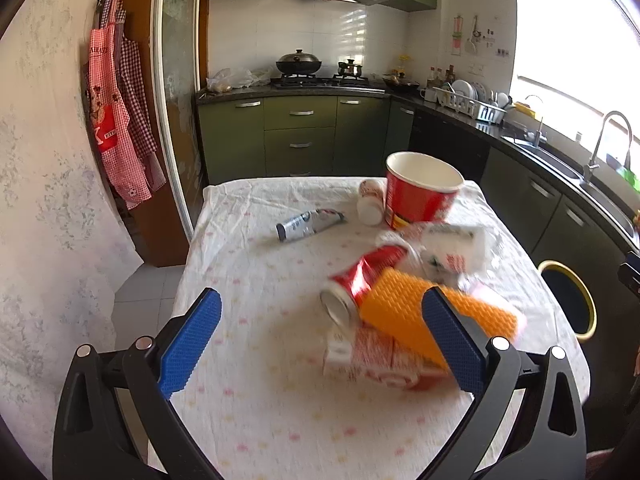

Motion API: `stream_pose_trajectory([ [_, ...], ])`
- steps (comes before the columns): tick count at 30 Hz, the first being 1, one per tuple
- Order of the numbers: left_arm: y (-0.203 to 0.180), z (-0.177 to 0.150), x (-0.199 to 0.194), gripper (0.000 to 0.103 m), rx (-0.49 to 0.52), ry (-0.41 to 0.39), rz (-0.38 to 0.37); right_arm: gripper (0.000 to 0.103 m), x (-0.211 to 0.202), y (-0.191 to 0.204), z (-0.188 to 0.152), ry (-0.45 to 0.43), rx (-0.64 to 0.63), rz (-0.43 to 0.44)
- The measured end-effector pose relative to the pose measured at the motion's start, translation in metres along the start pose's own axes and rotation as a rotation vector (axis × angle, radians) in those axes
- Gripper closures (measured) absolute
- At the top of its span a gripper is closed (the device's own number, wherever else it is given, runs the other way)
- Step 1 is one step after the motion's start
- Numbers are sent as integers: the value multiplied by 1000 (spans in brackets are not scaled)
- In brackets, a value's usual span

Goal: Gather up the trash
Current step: 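Grasp the red-and-white paper noodle bowl rim with the right gripper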

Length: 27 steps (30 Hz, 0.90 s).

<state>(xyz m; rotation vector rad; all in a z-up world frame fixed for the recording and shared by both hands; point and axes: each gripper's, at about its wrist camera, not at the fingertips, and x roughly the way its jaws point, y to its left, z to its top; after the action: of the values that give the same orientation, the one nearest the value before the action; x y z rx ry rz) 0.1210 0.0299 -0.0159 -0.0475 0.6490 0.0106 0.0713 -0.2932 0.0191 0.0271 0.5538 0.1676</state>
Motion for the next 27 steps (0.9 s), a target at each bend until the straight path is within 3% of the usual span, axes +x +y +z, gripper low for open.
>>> stream_pose_trajectory([
  [6,12,36,51,4,4,3,11,6,53,13,65,89,-62,87],
  [12,26,53,101,4,-25,29,-17,6,128,32,125,187,-91,131],
  [19,39,53,135,4,-60,34,-24,7,242,39,162,394,-53,141],
  [23,43,49,143,4,-65,36,-25,31,296,39,166,524,-37,97],
  [27,45,45,148,4,-69,52,-44,46,334,33,158,630,0,80],
])
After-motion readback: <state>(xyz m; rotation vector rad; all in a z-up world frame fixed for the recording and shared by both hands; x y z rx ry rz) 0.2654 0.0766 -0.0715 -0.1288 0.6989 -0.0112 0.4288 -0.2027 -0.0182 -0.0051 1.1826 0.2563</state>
